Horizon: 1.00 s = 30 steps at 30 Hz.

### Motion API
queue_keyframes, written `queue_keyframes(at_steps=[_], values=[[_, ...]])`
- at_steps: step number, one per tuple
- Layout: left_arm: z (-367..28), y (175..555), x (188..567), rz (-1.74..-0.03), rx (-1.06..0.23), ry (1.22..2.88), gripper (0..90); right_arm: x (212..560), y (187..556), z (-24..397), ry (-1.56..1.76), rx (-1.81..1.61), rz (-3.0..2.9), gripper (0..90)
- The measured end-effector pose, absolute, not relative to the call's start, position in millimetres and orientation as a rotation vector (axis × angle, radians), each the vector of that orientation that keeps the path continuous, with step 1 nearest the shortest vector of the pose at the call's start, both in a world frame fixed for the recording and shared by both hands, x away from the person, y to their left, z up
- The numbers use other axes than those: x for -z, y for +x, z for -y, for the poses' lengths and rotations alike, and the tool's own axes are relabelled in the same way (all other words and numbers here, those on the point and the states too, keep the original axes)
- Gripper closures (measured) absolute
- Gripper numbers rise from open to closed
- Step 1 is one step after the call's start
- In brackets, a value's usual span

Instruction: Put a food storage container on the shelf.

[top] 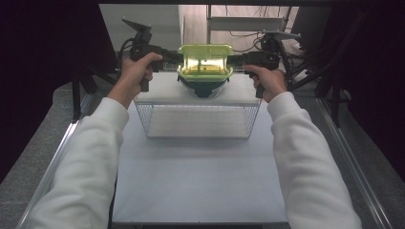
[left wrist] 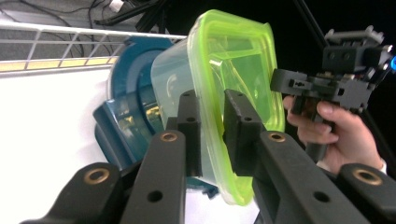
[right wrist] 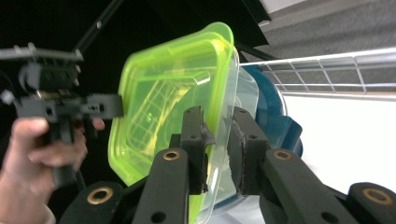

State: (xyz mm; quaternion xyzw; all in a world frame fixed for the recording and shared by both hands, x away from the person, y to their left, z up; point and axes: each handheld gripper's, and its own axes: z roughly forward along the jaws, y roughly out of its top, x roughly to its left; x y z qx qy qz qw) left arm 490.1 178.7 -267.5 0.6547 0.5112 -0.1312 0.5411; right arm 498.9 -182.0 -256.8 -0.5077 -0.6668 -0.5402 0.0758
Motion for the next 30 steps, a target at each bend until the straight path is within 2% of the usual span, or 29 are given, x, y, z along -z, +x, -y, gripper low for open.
queue_keyframes(at_steps=[7,11,13,15,18,23,30], values=[[-180.1,501.4,278.6,-1.235,0.351,1.498,73.5,266.0,508.7,179.5,-1.577,1.62,1.922,71.1],[-178.3,500.2,279.1,-1.235,0.317,1.502,72.4,267.8,509.9,180.7,-1.573,1.617,1.902,68.7],[-175.7,499.5,278.7,-1.25,0.264,1.51,65.5,270.7,510.3,180.2,-1.562,1.621,1.887,61.3],[-173.5,498.6,277.7,-1.266,0.226,1.501,48.8,272.6,510.3,179.8,-1.561,1.665,1.859,44.9],[-171.0,494.2,273.9,-1.258,0.155,1.501,34.9,270.9,507.2,179.9,-1.561,1.742,1.885,33.6],[-179.2,476.9,262.7,-1.212,0.067,1.513,24.7,260.0,490.3,189.0,-1.527,1.873,1.961,26.7],[-198.8,433.0,258.7,-1.124,-0.043,1.536,20.7,250.2,457.2,206.3,-1.385,1.939,2.235,25.1]])
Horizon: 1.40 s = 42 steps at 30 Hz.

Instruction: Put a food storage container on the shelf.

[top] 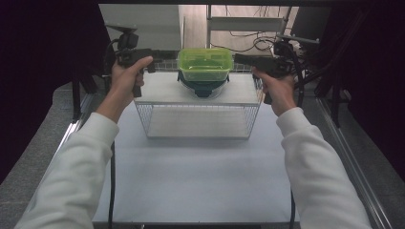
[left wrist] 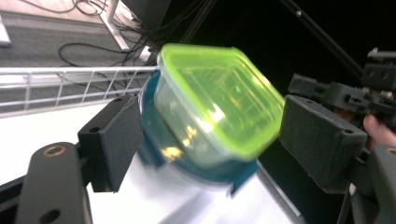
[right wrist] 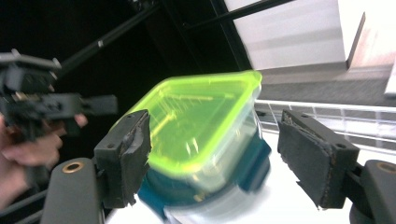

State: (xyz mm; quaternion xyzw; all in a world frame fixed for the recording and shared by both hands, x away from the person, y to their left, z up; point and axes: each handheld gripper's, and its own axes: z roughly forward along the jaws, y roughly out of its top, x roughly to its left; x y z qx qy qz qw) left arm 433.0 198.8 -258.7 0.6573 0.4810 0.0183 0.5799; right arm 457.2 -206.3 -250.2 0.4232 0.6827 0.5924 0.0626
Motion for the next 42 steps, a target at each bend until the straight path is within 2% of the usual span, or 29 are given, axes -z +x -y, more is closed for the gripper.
queue_keyframes(at_steps=[4,10,14,20,27,29,33,39,42], values=[[-205.9,398.6,266.5,-1.122,-0.145,1.553,22.7,257.9,434.5,215.9,1.185,-1.773,-2.112,23.5],[-208.7,350.4,297.2,-1.062,-0.163,1.602,23.4,277.4,389.0,226.8,1.062,-1.681,-2.19,21.4],[-208.4,319.1,324.8,-1.034,-0.201,1.655,25.0,299.9,352.3,236.8,0.997,-1.645,-2.214,21.2],[-208.3,288.0,380.3,-1.05,-0.195,1.729,26.1,340.1,324.2,249.2,1.001,-1.583,-2.268,21.1],[-206.2,269.7,432.1,-1.09,-0.106,1.763,27.0,392.9,309.3,262.4,1.098,-1.524,-2.317,21.1],[-202.7,269.5,447.6,-1.106,-0.099,1.822,27.2,408.2,308.4,263.1,1.124,-1.502,-2.334,21.0],[-199.4,269.5,457.2,-1.117,-0.086,1.843,27.3,424.5,309.4,262.0,1.148,-1.47,-2.365,20.6],[-197.7,267.7,457.0,-1.104,-0.095,1.852,27.2,430.7,306.5,260.3,1.151,-1.479,-2.339,20.1],[-200.0,267.0,457.5,-1.109,-0.097,1.846,26.5,431.4,305.8,261.1,1.15,-1.499,-2.311,17.0]])
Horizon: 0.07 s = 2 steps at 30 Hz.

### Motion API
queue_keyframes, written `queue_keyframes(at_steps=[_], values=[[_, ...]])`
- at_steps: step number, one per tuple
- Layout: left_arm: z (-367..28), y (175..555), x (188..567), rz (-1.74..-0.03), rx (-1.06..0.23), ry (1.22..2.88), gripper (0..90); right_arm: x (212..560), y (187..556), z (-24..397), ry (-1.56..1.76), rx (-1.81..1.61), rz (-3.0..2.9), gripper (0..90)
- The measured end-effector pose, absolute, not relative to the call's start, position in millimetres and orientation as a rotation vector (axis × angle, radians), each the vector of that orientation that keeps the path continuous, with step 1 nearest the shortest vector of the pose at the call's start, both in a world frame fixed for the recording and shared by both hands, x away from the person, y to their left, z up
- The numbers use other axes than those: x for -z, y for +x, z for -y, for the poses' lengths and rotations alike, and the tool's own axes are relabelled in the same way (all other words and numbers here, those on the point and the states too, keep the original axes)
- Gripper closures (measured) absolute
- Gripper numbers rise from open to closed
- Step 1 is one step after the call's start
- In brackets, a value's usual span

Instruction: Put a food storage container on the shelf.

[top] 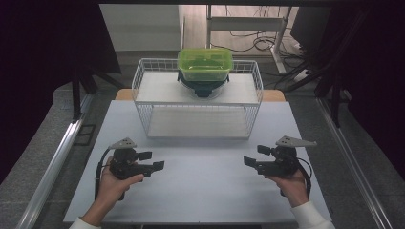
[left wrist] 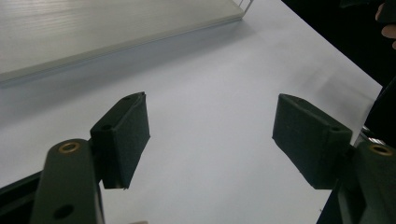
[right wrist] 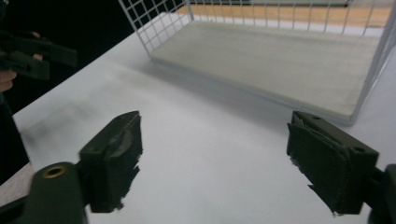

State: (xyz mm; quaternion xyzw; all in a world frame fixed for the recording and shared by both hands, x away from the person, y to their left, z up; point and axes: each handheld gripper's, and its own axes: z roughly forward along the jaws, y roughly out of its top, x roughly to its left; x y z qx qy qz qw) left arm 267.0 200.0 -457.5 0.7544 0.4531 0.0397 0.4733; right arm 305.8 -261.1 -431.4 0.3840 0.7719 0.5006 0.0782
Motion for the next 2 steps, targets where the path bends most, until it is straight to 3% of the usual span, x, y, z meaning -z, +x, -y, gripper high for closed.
queue_keyframes(at_steps=[2], values=[[-201.8,267.6,458.7,-1.119,-0.093,1.834,26.1,431.7,306.1,262.5,1.147,-1.516,-2.29,15.1]])
